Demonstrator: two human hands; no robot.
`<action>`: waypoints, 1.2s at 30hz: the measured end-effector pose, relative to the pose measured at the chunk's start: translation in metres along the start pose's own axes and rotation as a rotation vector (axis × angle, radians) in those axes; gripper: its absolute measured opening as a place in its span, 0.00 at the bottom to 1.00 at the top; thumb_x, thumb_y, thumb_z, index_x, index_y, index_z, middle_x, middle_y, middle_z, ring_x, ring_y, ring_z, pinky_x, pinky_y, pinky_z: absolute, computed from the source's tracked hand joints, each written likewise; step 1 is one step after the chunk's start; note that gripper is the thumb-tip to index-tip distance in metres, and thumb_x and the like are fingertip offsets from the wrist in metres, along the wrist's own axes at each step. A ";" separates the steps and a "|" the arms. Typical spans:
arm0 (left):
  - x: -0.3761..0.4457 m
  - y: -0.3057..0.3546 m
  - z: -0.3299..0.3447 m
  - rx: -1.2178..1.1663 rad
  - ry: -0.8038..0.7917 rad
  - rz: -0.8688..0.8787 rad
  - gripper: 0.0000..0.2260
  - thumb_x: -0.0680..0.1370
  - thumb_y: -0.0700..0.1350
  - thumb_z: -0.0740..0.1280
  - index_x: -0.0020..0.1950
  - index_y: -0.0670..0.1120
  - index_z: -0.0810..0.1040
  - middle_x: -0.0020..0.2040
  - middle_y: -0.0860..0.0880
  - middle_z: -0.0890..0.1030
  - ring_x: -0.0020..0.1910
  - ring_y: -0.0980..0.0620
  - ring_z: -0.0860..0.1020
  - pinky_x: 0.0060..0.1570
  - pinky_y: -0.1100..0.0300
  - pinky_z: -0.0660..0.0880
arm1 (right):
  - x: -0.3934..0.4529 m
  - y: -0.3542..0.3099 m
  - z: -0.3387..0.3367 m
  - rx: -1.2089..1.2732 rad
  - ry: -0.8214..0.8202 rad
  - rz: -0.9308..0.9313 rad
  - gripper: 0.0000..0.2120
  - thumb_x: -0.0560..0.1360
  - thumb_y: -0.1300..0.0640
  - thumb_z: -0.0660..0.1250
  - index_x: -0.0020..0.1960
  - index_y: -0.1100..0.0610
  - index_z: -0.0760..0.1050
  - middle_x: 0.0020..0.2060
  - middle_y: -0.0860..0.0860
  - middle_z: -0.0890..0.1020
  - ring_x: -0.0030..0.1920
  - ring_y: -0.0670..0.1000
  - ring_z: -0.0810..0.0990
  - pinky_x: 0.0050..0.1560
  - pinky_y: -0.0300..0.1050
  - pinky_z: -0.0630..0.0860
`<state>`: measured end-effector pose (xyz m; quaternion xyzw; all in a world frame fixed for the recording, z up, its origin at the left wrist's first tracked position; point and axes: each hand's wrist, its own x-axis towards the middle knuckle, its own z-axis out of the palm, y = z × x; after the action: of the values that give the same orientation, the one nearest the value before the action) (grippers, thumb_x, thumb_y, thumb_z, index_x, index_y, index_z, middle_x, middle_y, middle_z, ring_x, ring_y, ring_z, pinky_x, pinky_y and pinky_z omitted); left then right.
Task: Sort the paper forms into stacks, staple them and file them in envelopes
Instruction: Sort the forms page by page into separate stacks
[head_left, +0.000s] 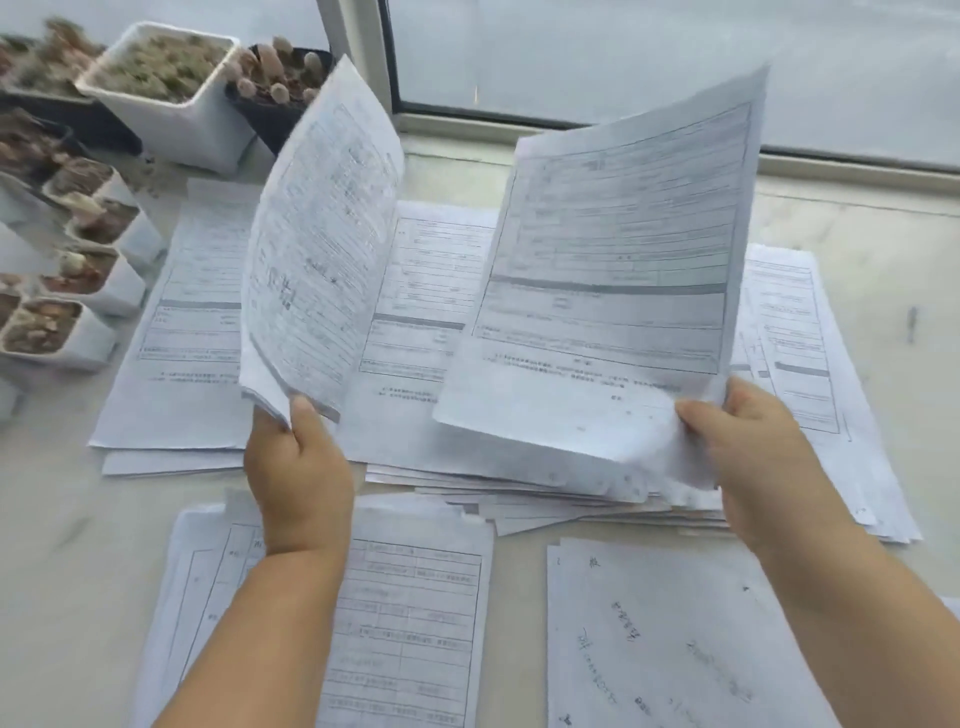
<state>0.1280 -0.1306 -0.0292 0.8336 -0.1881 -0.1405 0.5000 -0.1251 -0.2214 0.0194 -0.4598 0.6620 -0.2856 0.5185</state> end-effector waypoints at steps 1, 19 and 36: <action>0.001 0.001 -0.002 -0.031 0.006 -0.015 0.10 0.83 0.38 0.57 0.56 0.35 0.75 0.44 0.50 0.77 0.46 0.55 0.71 0.42 0.74 0.64 | 0.001 -0.002 0.006 -0.058 -0.020 0.005 0.13 0.77 0.68 0.60 0.43 0.54 0.79 0.41 0.50 0.86 0.42 0.52 0.82 0.43 0.45 0.77; 0.010 -0.013 0.005 0.760 -0.782 0.585 0.24 0.77 0.47 0.64 0.73 0.57 0.68 0.78 0.45 0.58 0.77 0.46 0.55 0.75 0.48 0.51 | 0.025 0.011 0.066 -0.065 -0.470 0.354 0.04 0.77 0.66 0.66 0.47 0.61 0.80 0.39 0.55 0.85 0.35 0.51 0.83 0.39 0.44 0.83; 0.009 -0.018 0.003 0.630 -0.810 0.654 0.19 0.77 0.56 0.66 0.67 0.55 0.74 0.74 0.48 0.66 0.75 0.49 0.59 0.74 0.49 0.47 | 0.013 0.020 0.079 -0.060 -0.280 0.296 0.06 0.77 0.55 0.69 0.48 0.59 0.78 0.41 0.56 0.84 0.38 0.53 0.82 0.33 0.39 0.81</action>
<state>0.1381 -0.1295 -0.0474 0.7208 -0.6422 -0.2231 0.1350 -0.0573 -0.2171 -0.0272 -0.4078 0.6521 -0.1194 0.6278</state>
